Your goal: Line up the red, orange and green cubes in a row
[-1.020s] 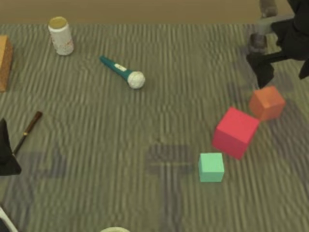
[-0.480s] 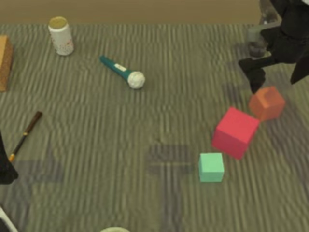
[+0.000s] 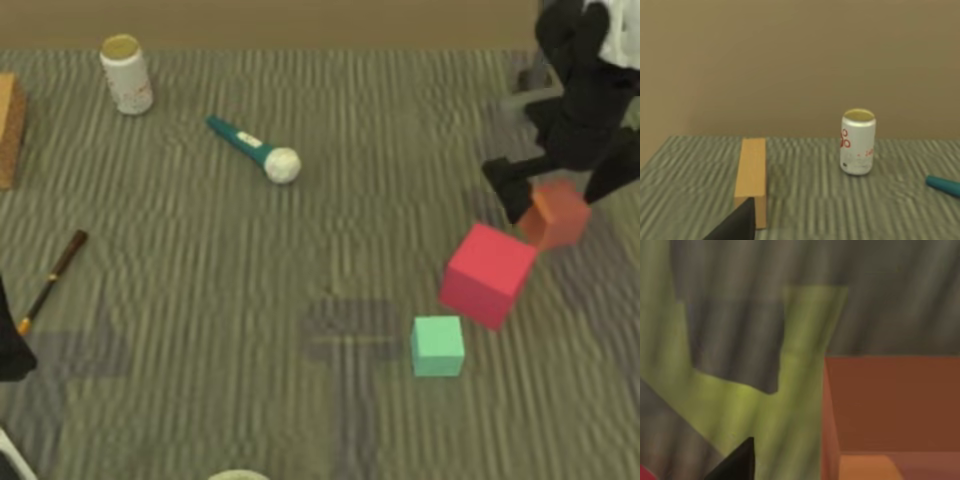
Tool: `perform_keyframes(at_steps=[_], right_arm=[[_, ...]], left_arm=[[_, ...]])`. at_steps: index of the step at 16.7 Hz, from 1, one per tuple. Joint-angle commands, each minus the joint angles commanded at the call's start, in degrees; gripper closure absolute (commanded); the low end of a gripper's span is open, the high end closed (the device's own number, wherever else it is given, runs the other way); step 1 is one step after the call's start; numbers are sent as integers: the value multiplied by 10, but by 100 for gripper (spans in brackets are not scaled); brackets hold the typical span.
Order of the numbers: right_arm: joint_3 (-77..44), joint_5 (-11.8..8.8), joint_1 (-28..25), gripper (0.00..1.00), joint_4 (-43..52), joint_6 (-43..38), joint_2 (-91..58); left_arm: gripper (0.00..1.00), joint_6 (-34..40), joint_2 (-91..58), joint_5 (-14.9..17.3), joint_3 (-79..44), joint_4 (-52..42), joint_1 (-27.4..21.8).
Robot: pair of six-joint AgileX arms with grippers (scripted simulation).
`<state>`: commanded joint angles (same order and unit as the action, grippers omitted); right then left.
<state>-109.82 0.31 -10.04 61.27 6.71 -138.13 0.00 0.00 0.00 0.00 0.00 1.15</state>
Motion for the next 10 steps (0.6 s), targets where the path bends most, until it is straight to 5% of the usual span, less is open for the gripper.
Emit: perform_keyframes(at_steps=[7,10], right_arm=[[39,0,-1,0,-52,-1,-18],[39,0,-1,23,-52,-1,-18]], left_arm=[[0,0,0,0,0,0,0],[0,0,0,0,0,0,0]])
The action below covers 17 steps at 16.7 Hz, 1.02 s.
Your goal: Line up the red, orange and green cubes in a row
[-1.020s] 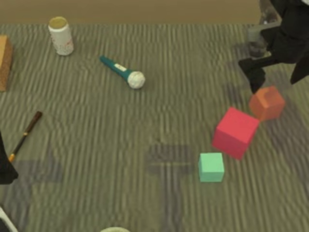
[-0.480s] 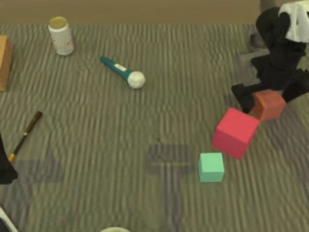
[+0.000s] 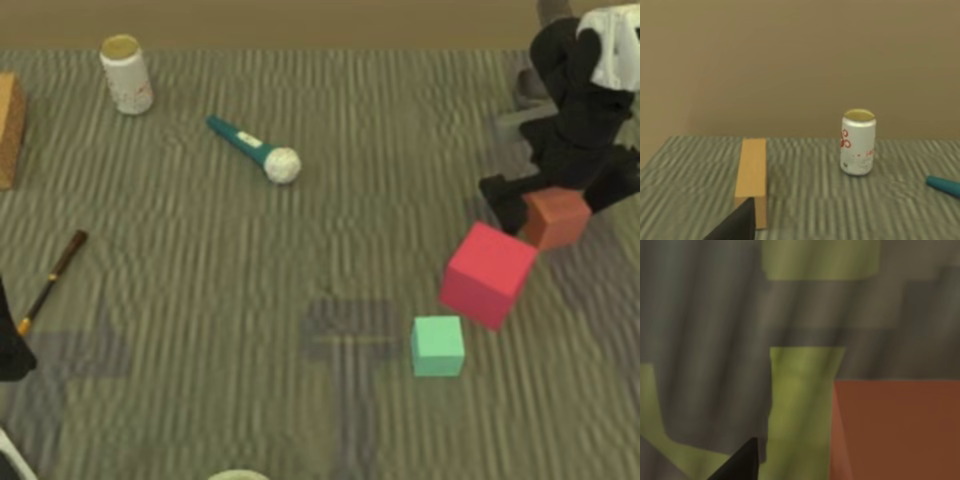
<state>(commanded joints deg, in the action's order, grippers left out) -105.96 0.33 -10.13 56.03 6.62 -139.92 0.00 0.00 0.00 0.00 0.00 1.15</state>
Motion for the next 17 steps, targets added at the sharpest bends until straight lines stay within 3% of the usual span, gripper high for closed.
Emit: perform_keyframes(at_steps=[10,17], right_arm=[[0,0,0,98,0,0,0],[0,0,0,100,0,0,0]], left_arm=[[0,0,0,0,0,0,0],[0,0,0,0,0,0,0]])
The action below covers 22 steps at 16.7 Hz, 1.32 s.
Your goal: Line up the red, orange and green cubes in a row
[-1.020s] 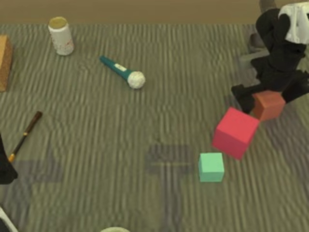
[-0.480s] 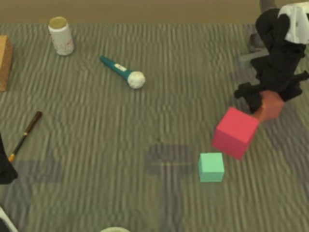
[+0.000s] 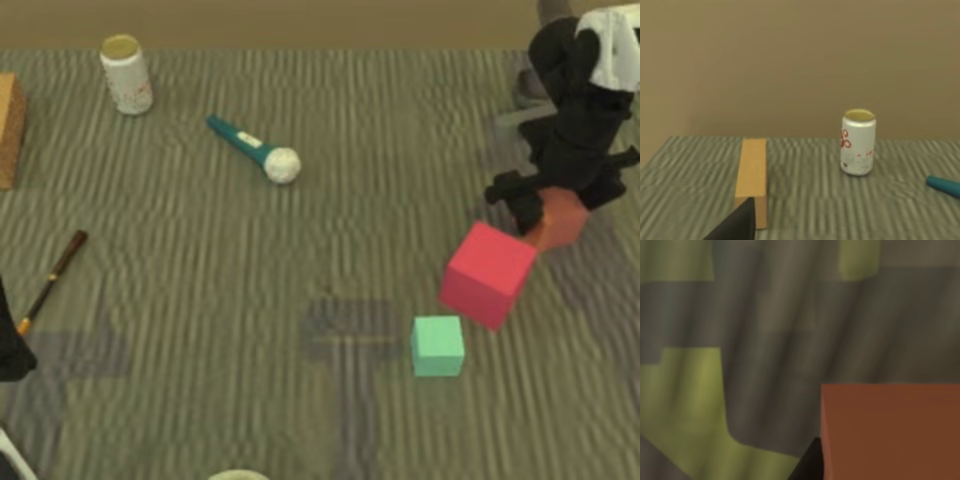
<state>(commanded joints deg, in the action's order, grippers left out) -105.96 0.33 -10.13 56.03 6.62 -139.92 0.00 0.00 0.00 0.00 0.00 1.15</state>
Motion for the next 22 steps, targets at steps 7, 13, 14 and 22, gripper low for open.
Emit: perform_keyframes(at_steps=[7,13,14,22], right_arm=[[-48,-2,-1,100,67,0,28],[-95,-2,-4,100,135,0,51],[-95,-2,-4,100,135,0,51],[-51,0,-87,100,124,-125,83]], left_arm=[[0,0,0,0,0,0,0],[0,0,0,0,0,0,0],[0,0,0,0,0,0,0],[0,0,0,0,0,0,0]])
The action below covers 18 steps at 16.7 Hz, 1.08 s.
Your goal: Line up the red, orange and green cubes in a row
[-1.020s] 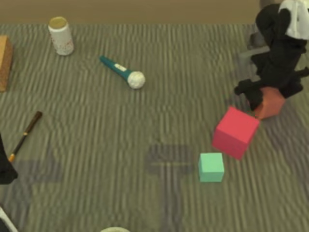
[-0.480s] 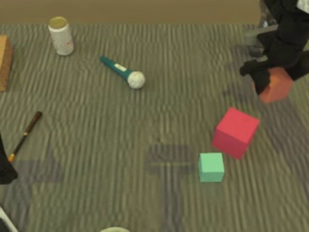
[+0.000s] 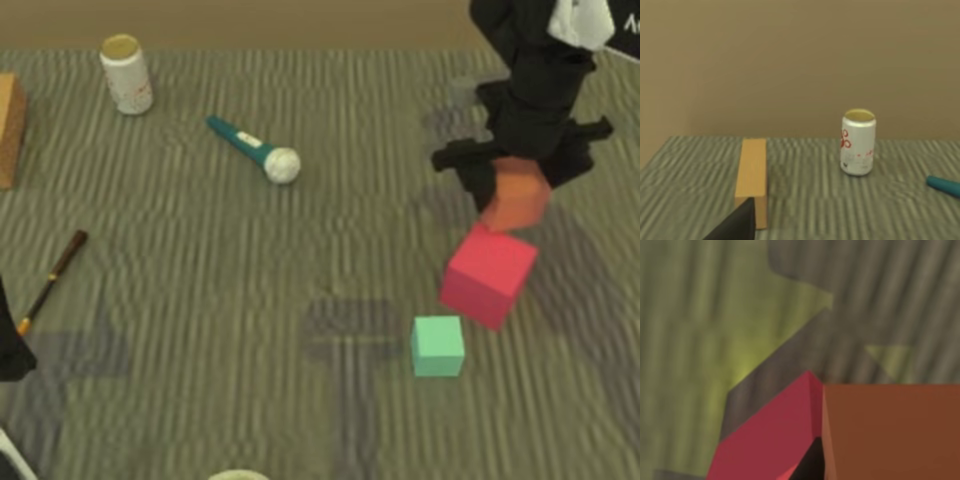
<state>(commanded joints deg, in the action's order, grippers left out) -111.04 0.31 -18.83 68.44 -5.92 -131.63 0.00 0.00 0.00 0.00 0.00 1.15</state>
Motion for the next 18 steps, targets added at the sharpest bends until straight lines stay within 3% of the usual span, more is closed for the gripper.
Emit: perform_keyframes(at_steps=[7,10,18], right_arm=[[102,2,-173,100,-19,-278,72],[136,4,-230,100,-29,-361,101],[149,5,-252,100,-36,-389,111]], left_arm=[[0,0,0,0,0,0,0],[0,0,0,0,0,0,0],[0,0,0,0,0,0,0]])
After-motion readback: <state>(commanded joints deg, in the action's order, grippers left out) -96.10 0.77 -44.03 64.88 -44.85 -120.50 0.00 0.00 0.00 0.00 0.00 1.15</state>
